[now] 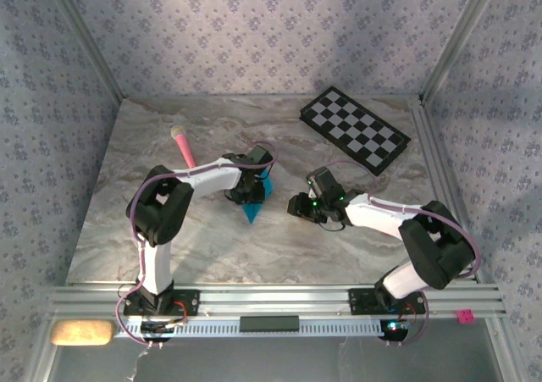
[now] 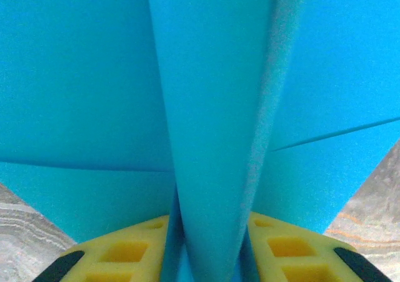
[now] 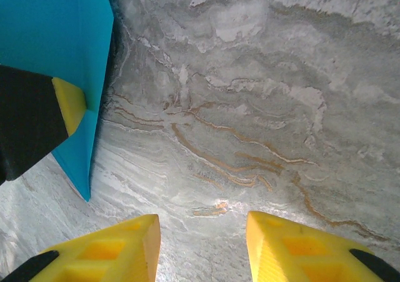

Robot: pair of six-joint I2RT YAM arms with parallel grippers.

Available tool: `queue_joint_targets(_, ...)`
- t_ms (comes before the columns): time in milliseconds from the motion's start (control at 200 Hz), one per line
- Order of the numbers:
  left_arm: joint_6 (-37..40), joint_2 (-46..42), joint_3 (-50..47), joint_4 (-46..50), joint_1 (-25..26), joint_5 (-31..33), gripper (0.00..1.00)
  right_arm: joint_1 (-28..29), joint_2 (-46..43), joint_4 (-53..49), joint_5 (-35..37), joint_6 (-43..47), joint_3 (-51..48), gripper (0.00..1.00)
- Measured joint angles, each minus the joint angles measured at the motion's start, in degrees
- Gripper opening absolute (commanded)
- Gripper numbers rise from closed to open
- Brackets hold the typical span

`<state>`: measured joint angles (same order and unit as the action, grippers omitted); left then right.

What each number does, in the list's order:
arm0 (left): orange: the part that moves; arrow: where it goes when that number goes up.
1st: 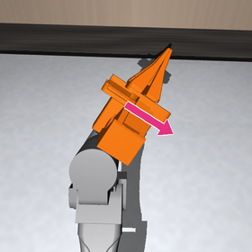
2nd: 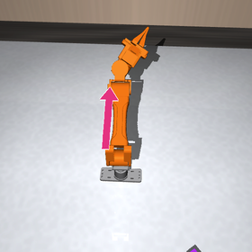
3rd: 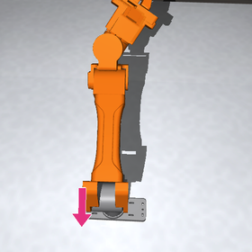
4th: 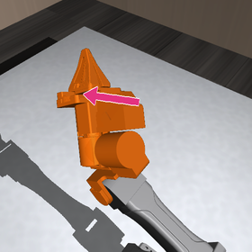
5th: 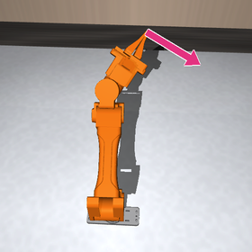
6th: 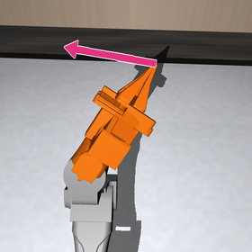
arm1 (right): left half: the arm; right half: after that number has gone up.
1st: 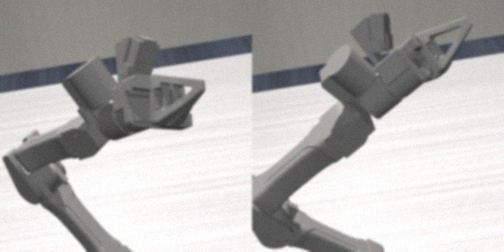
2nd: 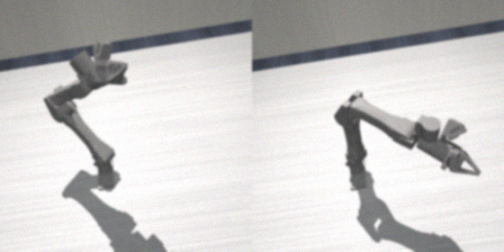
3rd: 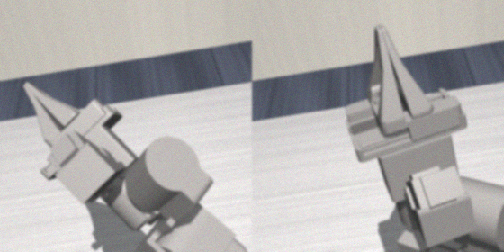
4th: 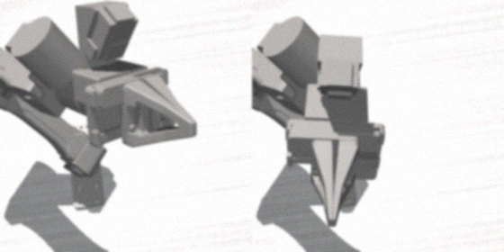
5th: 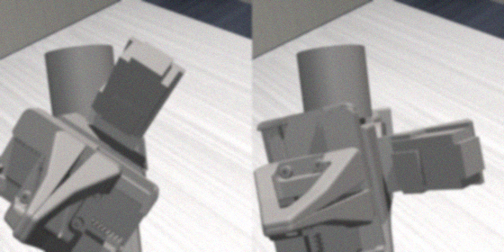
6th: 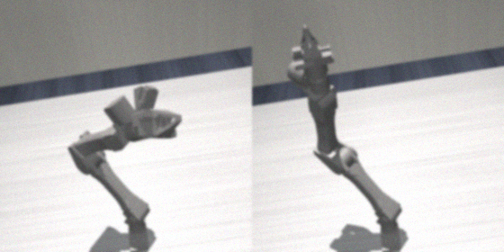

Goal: Fold a paper plane with a square sheet of paper (pick it up from the middle)
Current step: Move a paper plane to the center of the table.

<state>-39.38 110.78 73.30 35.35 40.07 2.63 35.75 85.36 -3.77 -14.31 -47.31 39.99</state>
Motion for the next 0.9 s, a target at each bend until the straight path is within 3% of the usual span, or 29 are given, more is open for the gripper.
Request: queue_joint_targets(900,-4.24,1.79,3.72,0.92,0.2,1.29,0.46,-1.4,-4.37,-1.31,-0.02,1.31,-0.63,0.43)
